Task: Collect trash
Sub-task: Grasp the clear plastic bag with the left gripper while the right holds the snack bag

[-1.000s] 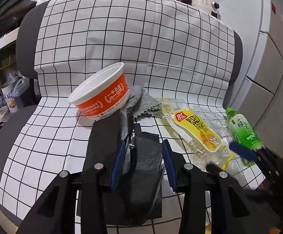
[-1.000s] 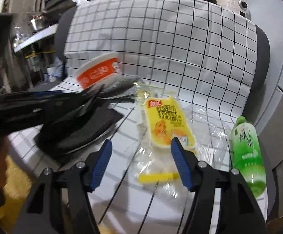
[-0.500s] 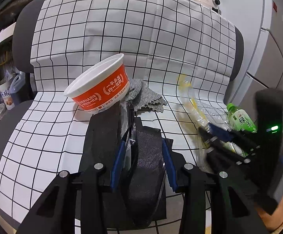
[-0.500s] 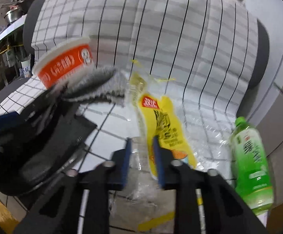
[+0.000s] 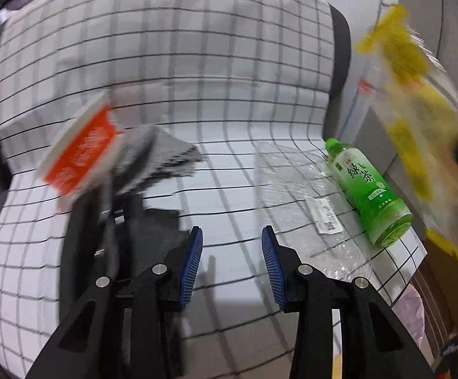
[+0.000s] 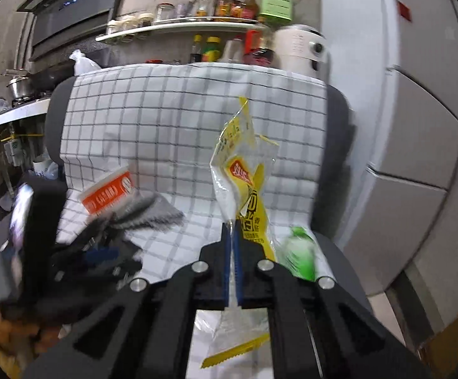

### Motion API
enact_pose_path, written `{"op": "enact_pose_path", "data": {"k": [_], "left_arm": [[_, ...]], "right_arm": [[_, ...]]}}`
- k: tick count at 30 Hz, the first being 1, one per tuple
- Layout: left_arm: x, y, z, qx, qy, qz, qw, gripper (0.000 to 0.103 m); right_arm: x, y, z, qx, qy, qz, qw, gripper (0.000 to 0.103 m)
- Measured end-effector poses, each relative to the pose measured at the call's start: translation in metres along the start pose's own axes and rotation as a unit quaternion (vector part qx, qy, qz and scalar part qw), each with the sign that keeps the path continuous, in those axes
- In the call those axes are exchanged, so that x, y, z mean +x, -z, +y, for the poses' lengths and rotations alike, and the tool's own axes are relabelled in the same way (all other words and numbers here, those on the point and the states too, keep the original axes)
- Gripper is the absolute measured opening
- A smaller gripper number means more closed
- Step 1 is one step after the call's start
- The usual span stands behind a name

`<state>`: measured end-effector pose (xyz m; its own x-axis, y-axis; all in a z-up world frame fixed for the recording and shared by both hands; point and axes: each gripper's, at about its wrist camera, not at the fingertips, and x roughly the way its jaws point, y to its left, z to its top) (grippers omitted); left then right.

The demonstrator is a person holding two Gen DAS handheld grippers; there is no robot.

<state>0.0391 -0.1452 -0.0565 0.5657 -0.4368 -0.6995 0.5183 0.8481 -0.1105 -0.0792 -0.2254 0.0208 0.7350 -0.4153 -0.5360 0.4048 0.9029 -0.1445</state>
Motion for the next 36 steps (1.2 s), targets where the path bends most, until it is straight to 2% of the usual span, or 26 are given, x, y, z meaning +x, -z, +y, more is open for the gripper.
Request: {"op": "enact_pose_path", "data": {"k": [6,12,15,17,18,22,26,33,36], "left_arm": [[0.045,-0.009,-0.015,-0.002,-0.004,0.039,0.9992,0.041],[0.070,-0.010,-0.020,0.000,-0.026,0.055,0.9982,0.039],[0.077,-0.008,-0.027,0.012,-0.034,0.063,0.9974,0.030],[0.079,-0.010,-0.029,0.012,-0.023,0.066,0.9975,0.012],[0.080,-0.011,-0.029,0.008,-0.014,0.066,0.9977,0.011],[0.055,-0.015,-0.031,0.009,-0.016,0.025,0.9995,0.006],[0.007,-0.018,-0.027,0.009,-0.021,-0.032,0.9992,0.005],[-0.064,-0.007,-0.023,0.003,0.016,-0.081,0.9966,0.005],[-0.086,0.005,-0.031,0.014,0.036,-0.101,0.9942,0.005]], "right_arm": [[-0.022,0.035,-0.024,0.017,0.038,0.009,0.999,0.003],[-0.023,0.054,-0.037,0.042,0.041,0.011,0.998,0.003],[-0.021,0.059,-0.040,0.047,0.038,0.014,0.998,0.003],[-0.020,0.060,-0.042,0.053,0.033,0.015,0.998,0.002],[-0.020,0.060,-0.042,0.055,0.031,0.015,0.998,0.003],[-0.024,0.059,-0.044,0.063,0.025,0.013,0.998,0.003],[-0.033,0.055,-0.045,0.072,0.016,0.005,0.997,0.003],[-0.056,0.046,-0.033,0.066,0.021,-0.014,0.997,0.003],[-0.068,0.048,-0.031,0.062,0.040,-0.012,0.997,0.003]]}}
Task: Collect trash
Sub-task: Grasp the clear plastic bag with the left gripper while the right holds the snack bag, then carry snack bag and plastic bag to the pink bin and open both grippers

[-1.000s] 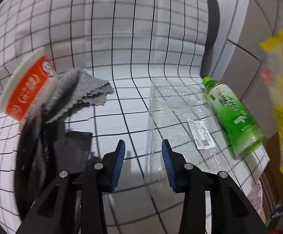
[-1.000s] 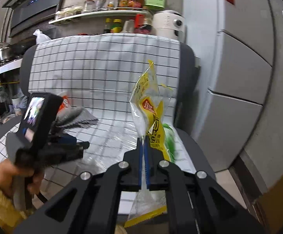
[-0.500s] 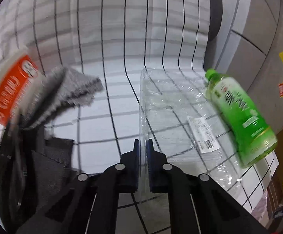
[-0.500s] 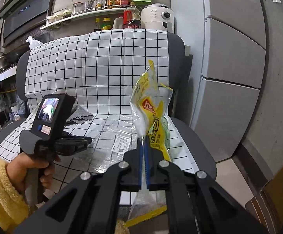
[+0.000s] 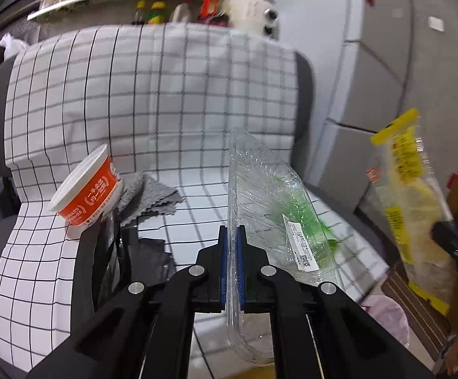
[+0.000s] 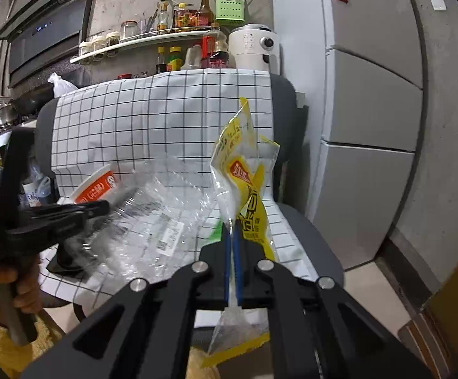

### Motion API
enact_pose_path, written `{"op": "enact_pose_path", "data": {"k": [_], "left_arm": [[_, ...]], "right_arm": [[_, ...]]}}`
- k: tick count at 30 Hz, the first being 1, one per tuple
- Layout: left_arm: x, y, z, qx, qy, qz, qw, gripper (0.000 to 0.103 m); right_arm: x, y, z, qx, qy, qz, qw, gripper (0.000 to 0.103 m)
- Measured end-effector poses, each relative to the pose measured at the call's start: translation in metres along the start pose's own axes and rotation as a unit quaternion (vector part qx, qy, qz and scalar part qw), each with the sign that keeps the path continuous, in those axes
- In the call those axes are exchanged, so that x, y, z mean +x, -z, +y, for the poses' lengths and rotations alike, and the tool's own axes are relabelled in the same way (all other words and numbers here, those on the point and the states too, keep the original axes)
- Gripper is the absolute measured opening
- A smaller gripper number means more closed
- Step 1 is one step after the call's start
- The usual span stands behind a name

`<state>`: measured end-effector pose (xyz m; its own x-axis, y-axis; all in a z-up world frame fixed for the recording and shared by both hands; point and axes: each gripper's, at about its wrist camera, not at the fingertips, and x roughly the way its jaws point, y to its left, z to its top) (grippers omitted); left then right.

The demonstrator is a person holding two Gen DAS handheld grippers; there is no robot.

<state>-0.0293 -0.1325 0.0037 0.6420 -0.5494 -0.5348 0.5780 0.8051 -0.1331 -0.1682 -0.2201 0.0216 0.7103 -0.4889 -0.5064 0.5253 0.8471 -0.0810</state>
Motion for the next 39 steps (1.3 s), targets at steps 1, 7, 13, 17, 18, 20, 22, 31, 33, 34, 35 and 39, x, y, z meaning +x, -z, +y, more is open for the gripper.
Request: {"op": "enact_pose_path", "data": {"k": [1,7,13,17,18,20,22,31,33,34,35,39], "left_arm": [[-0.007,0.003,-0.005,0.001,0.014,-0.004,0.9999,0.005],[-0.016,0.019,-0.038,0.019,0.075,-0.008,0.9970,0.005],[0.000,0.050,-0.090,0.065,0.132,0.027,0.9888,0.005],[0.012,0.076,-0.136,0.110,0.178,0.061,0.9759,0.005],[0.014,0.081,-0.145,0.119,0.186,0.067,0.9729,0.005],[0.023,0.094,-0.170,0.144,0.208,0.083,0.9639,0.005],[0.032,0.106,-0.194,0.167,0.227,0.099,0.9542,0.005],[0.081,0.150,-0.271,0.230,0.266,0.174,0.9199,0.011],[0.090,0.153,-0.281,0.232,0.271,0.177,0.9171,0.027],[0.093,0.153,-0.284,0.233,0.270,0.175,0.9178,0.034],[0.095,0.152,-0.285,0.230,0.273,0.173,0.9181,0.043],[0.095,0.140,-0.276,0.217,0.266,0.160,0.9253,0.047]], "right_arm": [[-0.004,0.001,-0.002,0.000,0.007,0.001,1.000,0.003],[-0.033,0.019,-0.027,0.015,0.074,0.015,0.997,0.003],[-0.060,0.050,-0.062,0.045,0.142,0.039,0.988,0.003],[-0.078,0.069,-0.083,0.056,0.188,0.043,0.980,0.003],[-0.082,0.074,-0.088,0.061,0.196,0.042,0.978,0.003],[-0.088,0.084,-0.102,0.080,0.210,0.044,0.973,0.003],[-0.093,0.092,-0.116,0.099,0.218,0.046,0.970,0.003],[-0.095,0.126,-0.165,0.152,0.235,0.065,0.958,0.003],[-0.088,0.136,-0.177,0.171,0.232,0.073,0.955,0.003],[-0.086,0.139,-0.180,0.175,0.233,0.075,0.954,0.003],[-0.081,0.145,-0.186,0.183,0.231,0.081,0.952,0.003],[-0.066,0.163,-0.197,0.201,0.224,0.106,0.948,0.004]]}}
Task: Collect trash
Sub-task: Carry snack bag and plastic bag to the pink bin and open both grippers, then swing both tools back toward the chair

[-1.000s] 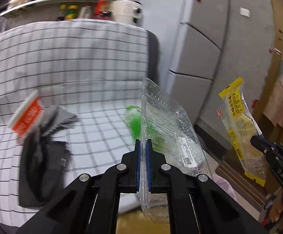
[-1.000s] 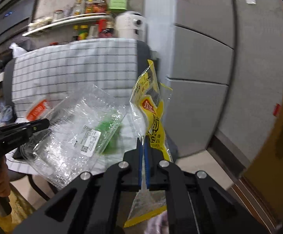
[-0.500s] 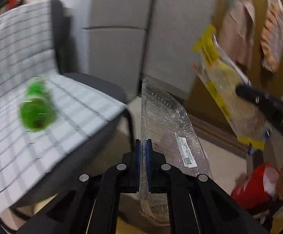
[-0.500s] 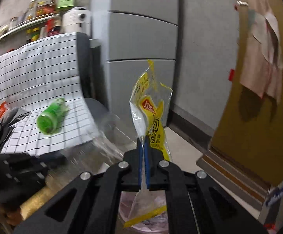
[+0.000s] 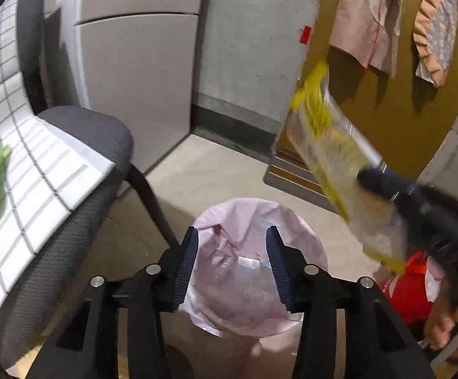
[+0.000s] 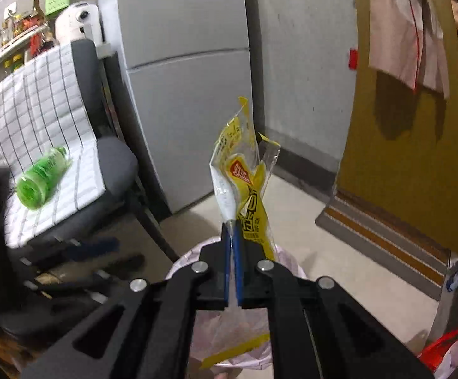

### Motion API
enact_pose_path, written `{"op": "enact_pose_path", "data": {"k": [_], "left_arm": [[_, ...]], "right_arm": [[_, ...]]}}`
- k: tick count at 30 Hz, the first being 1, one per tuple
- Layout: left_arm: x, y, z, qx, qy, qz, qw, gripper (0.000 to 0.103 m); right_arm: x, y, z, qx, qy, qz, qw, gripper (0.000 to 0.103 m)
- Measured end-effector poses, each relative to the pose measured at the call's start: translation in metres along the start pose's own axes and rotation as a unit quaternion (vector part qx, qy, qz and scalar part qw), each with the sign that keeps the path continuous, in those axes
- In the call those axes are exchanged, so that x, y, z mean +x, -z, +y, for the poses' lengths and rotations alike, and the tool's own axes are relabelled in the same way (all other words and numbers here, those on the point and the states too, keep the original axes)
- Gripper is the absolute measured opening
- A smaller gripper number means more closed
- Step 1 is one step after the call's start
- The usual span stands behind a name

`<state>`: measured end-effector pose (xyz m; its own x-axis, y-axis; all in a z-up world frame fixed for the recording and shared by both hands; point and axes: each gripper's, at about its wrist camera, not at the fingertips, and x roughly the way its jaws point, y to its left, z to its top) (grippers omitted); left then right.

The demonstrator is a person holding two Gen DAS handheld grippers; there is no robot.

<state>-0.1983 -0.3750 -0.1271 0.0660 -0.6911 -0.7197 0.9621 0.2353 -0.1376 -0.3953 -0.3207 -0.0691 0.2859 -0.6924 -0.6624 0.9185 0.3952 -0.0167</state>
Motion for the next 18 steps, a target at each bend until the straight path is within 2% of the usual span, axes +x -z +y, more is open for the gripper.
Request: {"op": "enact_pose_path", "data": {"k": [2,4,6,7,8,12,18], "left_arm": [[-0.008,0.000,0.009,-0.012,-0.012,-0.010,0.9998,0.048],[-0.017,-0.001,0.021,-0.028,-0.023,-0.018,0.9992,0.049],[-0.027,-0.002,0.032,-0.042,-0.031,-0.027,0.9983,0.049],[-0.031,-0.001,0.036,-0.048,-0.035,-0.031,0.9977,0.049],[-0.034,-0.001,0.040,-0.052,-0.038,-0.034,0.9973,0.049],[-0.051,0.000,0.053,-0.068,-0.051,-0.047,0.9953,0.049],[-0.083,0.006,0.059,-0.077,-0.069,-0.070,0.9922,0.049]], "right_arm": [[0.012,0.006,0.000,0.002,-0.005,0.017,1.000,0.007],[0.021,0.012,0.001,0.005,-0.002,0.028,1.000,0.016],[0.028,0.016,0.001,0.012,0.000,0.041,0.999,0.030],[0.030,0.016,0.002,0.014,0.004,0.044,0.999,0.042],[0.030,0.016,0.003,0.015,0.007,0.043,0.999,0.044],[0.022,0.010,0.010,0.013,0.007,0.029,0.999,0.044],[-0.006,-0.011,0.036,-0.006,-0.011,-0.019,1.000,0.044]]}}
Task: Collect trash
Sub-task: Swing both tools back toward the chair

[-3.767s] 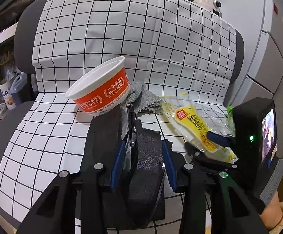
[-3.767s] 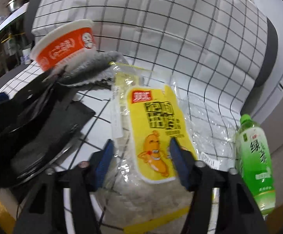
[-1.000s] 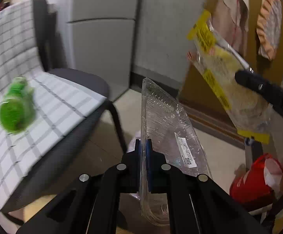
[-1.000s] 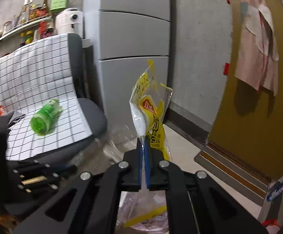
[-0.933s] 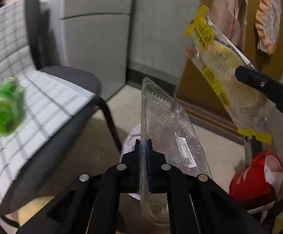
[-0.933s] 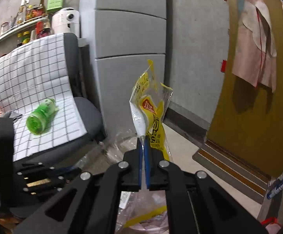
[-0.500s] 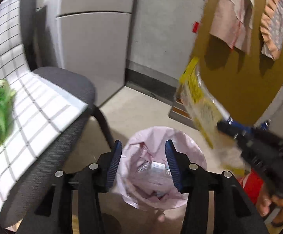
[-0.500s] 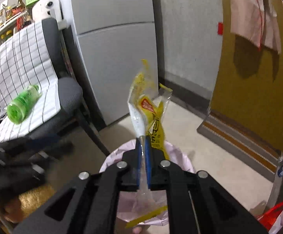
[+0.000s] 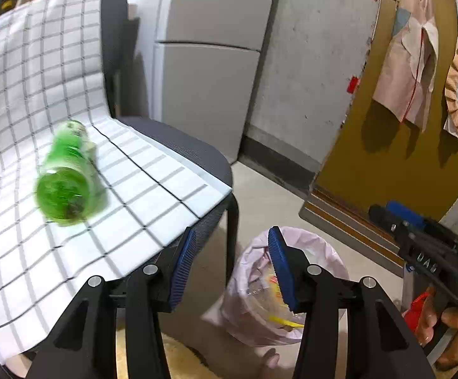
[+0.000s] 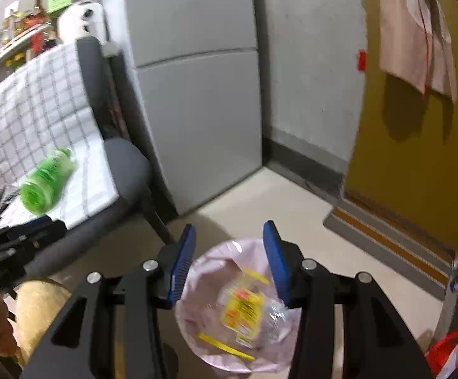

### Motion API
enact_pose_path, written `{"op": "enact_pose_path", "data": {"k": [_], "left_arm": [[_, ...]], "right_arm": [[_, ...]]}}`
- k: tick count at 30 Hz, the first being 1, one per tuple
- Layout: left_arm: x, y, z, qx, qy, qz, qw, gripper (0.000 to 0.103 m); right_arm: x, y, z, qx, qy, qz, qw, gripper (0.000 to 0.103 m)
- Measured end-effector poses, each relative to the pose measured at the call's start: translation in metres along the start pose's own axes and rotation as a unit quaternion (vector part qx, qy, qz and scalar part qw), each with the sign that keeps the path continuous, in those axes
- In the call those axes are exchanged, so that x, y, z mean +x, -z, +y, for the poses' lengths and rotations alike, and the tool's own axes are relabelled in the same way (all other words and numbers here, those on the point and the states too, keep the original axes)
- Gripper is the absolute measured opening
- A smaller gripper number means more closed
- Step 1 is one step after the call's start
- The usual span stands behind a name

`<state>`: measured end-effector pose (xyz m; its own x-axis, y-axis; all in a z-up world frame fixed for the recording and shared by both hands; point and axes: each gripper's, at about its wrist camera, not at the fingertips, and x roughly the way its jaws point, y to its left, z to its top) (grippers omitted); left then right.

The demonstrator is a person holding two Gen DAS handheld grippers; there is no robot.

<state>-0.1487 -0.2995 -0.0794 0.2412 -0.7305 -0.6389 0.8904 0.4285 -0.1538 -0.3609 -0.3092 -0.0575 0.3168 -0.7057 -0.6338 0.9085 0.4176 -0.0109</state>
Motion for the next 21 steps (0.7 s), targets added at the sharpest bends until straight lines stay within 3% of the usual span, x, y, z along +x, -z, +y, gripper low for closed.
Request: {"op": "enact_pose_path", "data": {"k": [5,11,16,21], "left_arm": [[-0.042,0.004,0.024,-0.017,-0.025,-0.023,0.9993,0.050],[-0.106,0.012,0.075,-0.049,-0.105,-0.053,0.9919,0.057],[-0.160,0.028,0.131,-0.099,-0.192,-0.077,0.9732,0.061],[-0.209,0.049,0.188,-0.159,-0.262,-0.098,0.9467,0.061]], "right_arm": [[-0.022,-0.022,0.038,-0.026,-0.045,-0.041,0.998,0.044],[-0.042,-0.050,0.117,-0.091,-0.137,-0.070,0.984,0.044],[-0.046,-0.056,0.188,-0.146,-0.208,-0.073,0.964,0.045],[-0.048,-0.051,0.258,-0.190,-0.266,-0.070,0.942,0.045]]}}
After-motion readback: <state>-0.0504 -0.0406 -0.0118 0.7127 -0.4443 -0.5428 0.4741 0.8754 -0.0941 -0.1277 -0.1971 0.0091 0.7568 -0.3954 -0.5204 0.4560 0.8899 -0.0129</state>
